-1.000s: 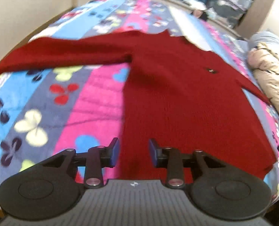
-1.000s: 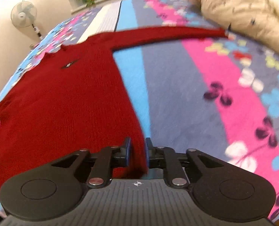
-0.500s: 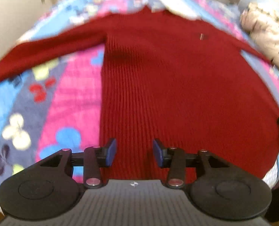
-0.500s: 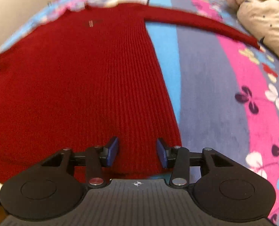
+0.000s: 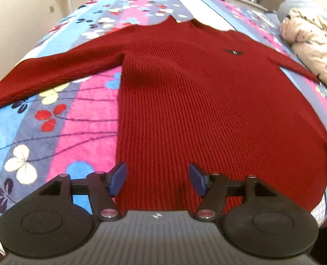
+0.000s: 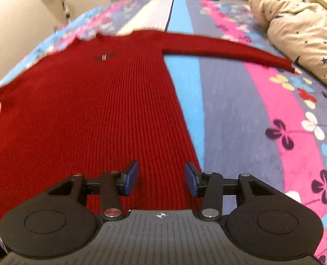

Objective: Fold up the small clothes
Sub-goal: 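Open both tools and lift them away from the flat sweater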

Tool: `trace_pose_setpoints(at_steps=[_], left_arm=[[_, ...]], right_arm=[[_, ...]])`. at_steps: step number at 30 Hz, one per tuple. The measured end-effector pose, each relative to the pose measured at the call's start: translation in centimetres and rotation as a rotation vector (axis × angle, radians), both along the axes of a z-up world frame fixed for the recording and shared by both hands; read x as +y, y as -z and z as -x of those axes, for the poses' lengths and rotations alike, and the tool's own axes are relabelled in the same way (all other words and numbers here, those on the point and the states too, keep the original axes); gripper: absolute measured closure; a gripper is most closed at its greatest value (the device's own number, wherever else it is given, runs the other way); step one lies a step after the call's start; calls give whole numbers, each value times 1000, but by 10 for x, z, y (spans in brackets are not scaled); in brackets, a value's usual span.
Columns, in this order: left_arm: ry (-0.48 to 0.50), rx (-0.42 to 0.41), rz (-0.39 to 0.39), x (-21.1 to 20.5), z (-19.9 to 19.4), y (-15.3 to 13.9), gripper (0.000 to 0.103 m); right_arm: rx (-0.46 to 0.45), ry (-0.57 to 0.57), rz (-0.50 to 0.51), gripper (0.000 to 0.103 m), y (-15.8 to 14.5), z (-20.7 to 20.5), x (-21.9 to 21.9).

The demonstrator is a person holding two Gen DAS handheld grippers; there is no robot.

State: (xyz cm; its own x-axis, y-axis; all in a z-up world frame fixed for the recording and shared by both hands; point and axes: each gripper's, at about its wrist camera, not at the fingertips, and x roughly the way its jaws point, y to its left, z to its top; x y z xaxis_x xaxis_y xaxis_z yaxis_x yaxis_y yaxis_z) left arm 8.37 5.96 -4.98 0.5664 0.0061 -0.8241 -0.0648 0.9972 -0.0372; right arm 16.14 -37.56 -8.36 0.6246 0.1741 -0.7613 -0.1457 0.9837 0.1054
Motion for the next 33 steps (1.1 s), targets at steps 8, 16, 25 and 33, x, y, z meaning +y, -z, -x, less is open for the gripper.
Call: trace_pose_setpoints(at_steps=[8,16,25,33], left_arm=[[-37,-58,24,5,0,-13,28],[-105,-111,59,14,1,-22,26],[-127,-141,51,13,0,-24,19],[-126,-141,42,10,0,-22,19]], right_arm=[[-91,53,-7,55,-13,3,-6],[-178,134,-26,55,-24,7,-18],[-222,192,-4,48,-26,4,-22],[-247,187,33,46,-27,5,-16]])
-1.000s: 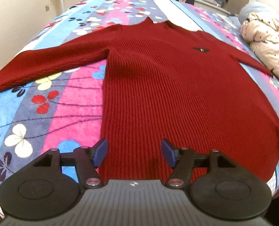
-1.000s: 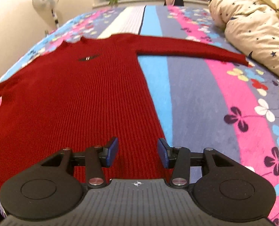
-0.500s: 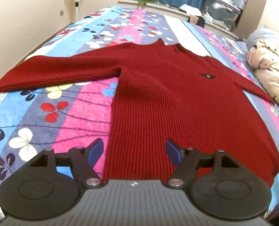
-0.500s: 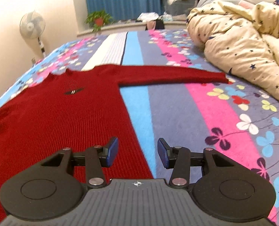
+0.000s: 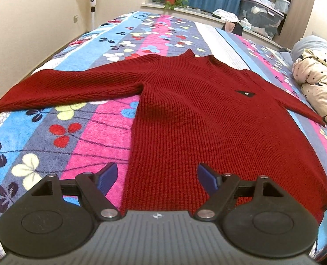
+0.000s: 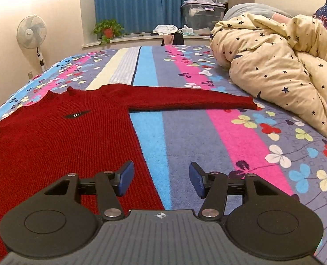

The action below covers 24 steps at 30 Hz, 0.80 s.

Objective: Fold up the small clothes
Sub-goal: 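Open both tools and lift them away from the flat sweater, then grasp one sweater side with the left tool and fold it over the body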

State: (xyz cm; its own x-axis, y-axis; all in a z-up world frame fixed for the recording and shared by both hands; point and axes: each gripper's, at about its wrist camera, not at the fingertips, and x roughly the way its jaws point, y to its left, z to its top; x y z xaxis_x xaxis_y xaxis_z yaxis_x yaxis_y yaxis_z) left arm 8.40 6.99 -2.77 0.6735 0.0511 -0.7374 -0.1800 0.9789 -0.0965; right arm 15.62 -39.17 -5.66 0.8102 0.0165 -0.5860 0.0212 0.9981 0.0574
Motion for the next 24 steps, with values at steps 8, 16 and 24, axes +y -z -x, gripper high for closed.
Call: trace_pose_setpoints(at_steps=[8,16,24], left_arm=[[0,6,-5,-2,-1,0,19],[-2,-7,-31,-2,-1,-2,19],[-75,-60,21,17,-1,-19,21]], right_arm=[[-34,28,-14,46,-5,1,-2],[-38,-2,-32,46,-9,-1,6],[-48,-27,-54,46,-15,-6,16]])
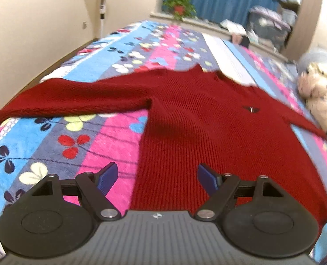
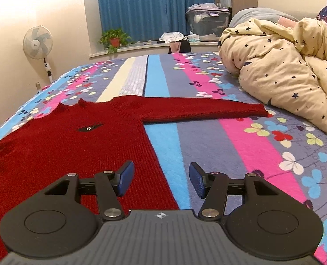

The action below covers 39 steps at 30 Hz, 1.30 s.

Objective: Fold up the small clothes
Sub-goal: 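Grasp one sweater side with the left tool and fold it over the body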

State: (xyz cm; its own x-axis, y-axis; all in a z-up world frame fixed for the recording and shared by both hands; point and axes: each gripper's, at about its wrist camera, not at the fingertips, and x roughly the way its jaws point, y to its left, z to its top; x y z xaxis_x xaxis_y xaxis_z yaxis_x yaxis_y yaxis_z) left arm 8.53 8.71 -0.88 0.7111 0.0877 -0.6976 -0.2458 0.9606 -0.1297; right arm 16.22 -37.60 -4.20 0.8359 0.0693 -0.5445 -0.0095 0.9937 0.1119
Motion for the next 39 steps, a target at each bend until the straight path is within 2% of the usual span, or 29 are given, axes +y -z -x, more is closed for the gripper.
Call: trace_pose_setpoints(at_steps=[2,4,6,7,9,10,11,13,14,17,19,20,21,22,24,25,28,29,30,31,33,35,37,39], left_arm=[[-28,-24,-10,7,-3,-9,29],[-44,-40,-31,18,-12,-22,50],[-51,-52,-22,31,-25,-34,62],[-58,-64,-9,40,-33,-40,63],[-87,-99,20,60,-47,-49,63],[-106,-108,28,70,-56,-50,63],[-128,-109,36,80,-64,-48,63],[-174,-100,76,102,-81,-38,63],[-196,-93,104,112,-87,-30,63],[-309,-62,225,153,-102,7,63],[-431,9,376,185,-106,32,63],[-476,1,466,201,-105,40,61],[-505,-6,524,214,-106,46,57],[-546,-3,558,226,-106,52,51],[-637,22,563,244,-105,60,41],[-686,32,572,253,-104,66,39],[-731,21,610,270,-108,76,40],[-734,11,601,273,-111,76,40],[-742,4,571,275,-115,76,46],[-758,6,540,275,-118,74,62],[-789,6,473,267,-122,70,83],[-805,-21,392,258,-127,59,86],[-785,-76,237,234,-140,40,88],[-702,-164,84,201,-162,19,88]], right_arm=[[-5,3,-8,46,-2,-1,0],[-5,12,-22,46,-3,-3,0],[2,21,-34,46,-3,-7,0],[6,24,-38,46,-4,-9,1],[10,21,-47,47,-4,-12,3],[11,14,-49,52,-4,-14,5],[9,6,-49,58,-4,-15,8],[7,-19,-55,86,-5,-20,14],[4,-30,-58,88,-5,-21,17],[8,-49,-49,88,-4,-28,30],[29,-63,-42,88,0,-33,39],[41,-72,-36,88,2,-36,44],[50,-83,-28,88,4,-39,49],[56,-94,-20,88,5,-42,53],[64,-115,-4,88,8,-48,62],[70,-120,4,88,10,-52,66],[99,-128,22,88,18,-63,80],[108,-132,28,88,20,-66,84],[116,-139,37,88,23,-70,89],[121,-144,44,88,25,-74,93],[132,-151,54,88,29,-80,100],[147,-159,53,88,32,-84,105],[152,-183,60,88,34,-86,109],[152,-194,74,88,35,-88,113]])
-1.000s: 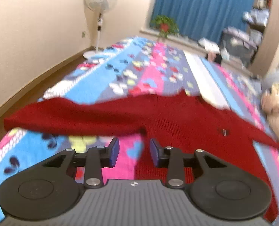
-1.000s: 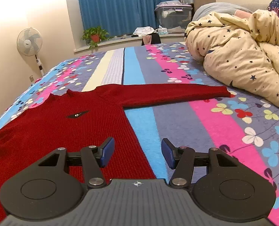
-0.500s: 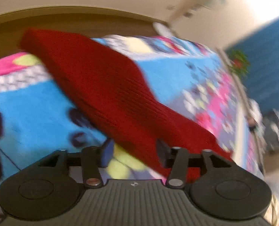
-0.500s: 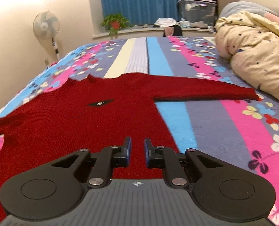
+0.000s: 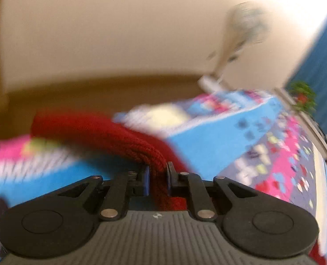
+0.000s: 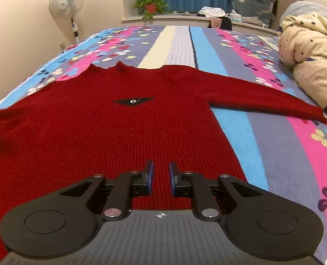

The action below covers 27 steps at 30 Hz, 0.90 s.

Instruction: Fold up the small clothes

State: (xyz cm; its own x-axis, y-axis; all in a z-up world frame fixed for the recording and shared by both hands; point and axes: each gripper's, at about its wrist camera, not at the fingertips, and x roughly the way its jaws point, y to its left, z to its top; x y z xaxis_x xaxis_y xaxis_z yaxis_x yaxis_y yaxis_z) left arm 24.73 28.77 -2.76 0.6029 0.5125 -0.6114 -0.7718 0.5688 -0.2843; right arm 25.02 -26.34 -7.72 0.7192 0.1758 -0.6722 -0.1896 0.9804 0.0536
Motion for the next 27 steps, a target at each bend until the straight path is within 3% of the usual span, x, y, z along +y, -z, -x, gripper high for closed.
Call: trace_pose_setpoints(at_steps=[2,3,5,6,7,9,10,14,19,22,25,27], left_arm=[[157,-59,-153,-49,-21,-20,88],[294,-97,-224,-80,-32,-29,88],[688,-157,-286,-151,-52,-36,79],[878,-150,-274,-180,-58,-32,56],[996,-131,-275,-202,-59,-24,45],[1066,-92,-315,-230,-55,-8,44],[1091,-62,-289,-234,-56,0,44],[1040,-21,-128,-206,-61,12,44],[801,51,1,-151,-80,14,44],[670,97,68,-121,-88,18,44],[604,99,123,-96,-90,12,44],[583,101,133,-88,-90,9,44]], right_arm=[[4,2,0,88,2,-3,-2],[9,9,1,88,4,-4,-4],[19,27,4,88,8,-7,-8],[25,39,8,88,10,-9,-11],[32,45,8,88,12,-11,-13],[44,65,-2,87,15,-14,-18],[48,70,-6,86,16,-15,-19],[38,49,-5,79,18,-17,-13],[23,19,-71,79,20,-25,-5],[11,69,-174,78,18,-52,-2],[21,133,-298,69,20,-97,7],[46,170,-318,67,25,-132,22]])
